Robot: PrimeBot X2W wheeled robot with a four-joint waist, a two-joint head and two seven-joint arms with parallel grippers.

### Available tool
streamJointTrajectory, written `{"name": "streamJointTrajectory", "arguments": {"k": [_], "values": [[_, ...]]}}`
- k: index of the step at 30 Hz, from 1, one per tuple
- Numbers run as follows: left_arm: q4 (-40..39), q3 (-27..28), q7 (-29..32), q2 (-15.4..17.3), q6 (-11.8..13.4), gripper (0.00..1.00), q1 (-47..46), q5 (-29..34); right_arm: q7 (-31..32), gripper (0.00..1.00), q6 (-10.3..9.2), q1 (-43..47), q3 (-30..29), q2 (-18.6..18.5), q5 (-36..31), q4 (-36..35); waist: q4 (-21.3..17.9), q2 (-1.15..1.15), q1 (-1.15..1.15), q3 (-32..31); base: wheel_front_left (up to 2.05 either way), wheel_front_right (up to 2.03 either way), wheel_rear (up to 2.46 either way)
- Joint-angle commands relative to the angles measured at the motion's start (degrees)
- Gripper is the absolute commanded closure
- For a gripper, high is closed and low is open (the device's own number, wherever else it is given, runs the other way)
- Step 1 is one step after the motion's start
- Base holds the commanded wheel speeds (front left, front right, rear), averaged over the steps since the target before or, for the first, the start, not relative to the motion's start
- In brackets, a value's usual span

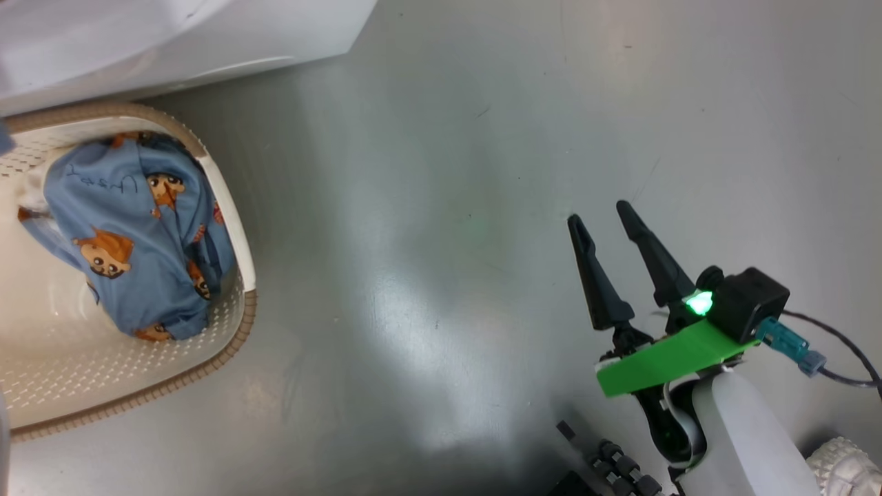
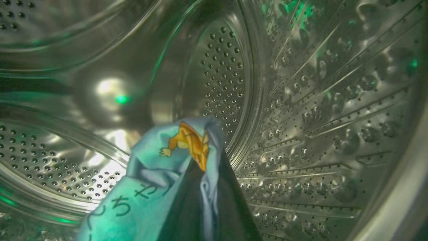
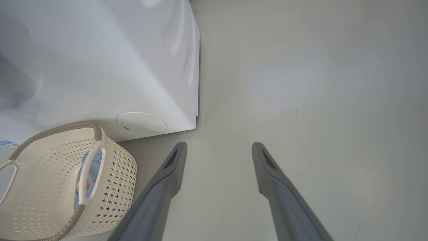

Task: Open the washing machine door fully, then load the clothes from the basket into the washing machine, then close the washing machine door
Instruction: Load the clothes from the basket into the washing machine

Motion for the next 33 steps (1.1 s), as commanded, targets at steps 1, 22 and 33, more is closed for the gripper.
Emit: {"name": "streamJointTrajectory", "arguments": {"k": [1,22,33], "values": [[-2.3,0.2,-0.3,2.8,0.1,1.0,2.6,-0.6,-0.3,0.0,0.09,1.0,1.4,0.2,0.3,-1.1,0.0,0.0,0.0,-0.1,0.0,0.0,0.0],[-1.2,0.1,-0.3,-0.5,0.8,0.0,10.3,-5.3,-0.3,0.0,0.09,0.9,0.0,0.3,-1.0,-0.1,3.3,0.0,0.0,-4.4,0.0,0.0,0.0],[-4.0,1.6,-0.3,-2.6,-0.1,0.0,16.6,-7.7,-0.3,0.0,0.09,1.4,-1.1,0.3,-1.8,0.5,5.7,0.0,0.0,-8.8,0.0,0.0,0.0]]}}
